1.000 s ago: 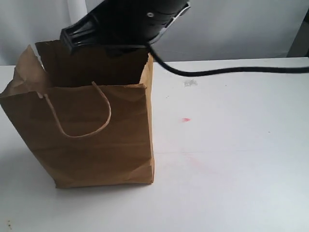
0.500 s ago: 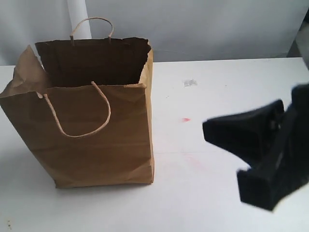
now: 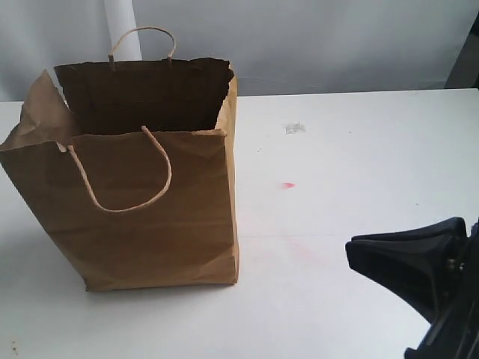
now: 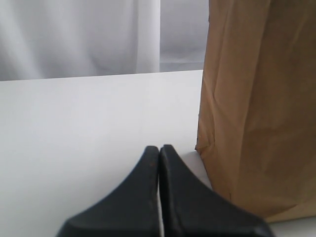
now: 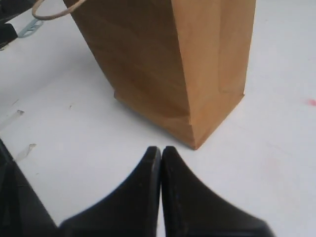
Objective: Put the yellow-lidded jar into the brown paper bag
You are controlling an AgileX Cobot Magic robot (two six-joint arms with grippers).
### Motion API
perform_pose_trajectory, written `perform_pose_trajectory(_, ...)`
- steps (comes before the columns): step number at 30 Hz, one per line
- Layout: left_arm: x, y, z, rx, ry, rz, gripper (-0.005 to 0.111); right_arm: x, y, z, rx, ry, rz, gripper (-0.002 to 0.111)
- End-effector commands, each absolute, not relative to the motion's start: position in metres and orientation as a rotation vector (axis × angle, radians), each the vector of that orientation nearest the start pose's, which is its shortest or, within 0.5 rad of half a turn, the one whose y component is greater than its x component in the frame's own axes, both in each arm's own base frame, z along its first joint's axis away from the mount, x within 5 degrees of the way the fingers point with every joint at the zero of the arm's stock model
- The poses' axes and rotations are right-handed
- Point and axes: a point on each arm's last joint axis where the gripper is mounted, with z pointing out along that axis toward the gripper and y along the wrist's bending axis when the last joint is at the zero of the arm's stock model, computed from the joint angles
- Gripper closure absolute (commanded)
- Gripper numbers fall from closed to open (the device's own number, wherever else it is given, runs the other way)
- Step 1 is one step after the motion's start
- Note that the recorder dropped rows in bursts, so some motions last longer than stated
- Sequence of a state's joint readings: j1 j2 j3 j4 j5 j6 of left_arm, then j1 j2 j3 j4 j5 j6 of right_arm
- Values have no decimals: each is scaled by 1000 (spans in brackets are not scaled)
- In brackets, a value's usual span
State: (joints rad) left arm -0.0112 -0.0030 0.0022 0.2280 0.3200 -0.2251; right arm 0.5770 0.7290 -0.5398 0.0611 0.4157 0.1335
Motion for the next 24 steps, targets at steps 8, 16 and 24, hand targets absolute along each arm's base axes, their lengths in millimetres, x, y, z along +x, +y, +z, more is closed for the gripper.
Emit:
perform_pose_trajectory(8,54,5,186,-48,1786,38,106,99,31,265,-226,1754,252,108)
perform_pose_trajectory(16,54,5,186,-48,1786,38,106,70,10,226,-104,1658,130,108)
perform_pose_trajectory(24,54,5,186,-48,1786,38,106,60,4,203,-39,1614,73,108)
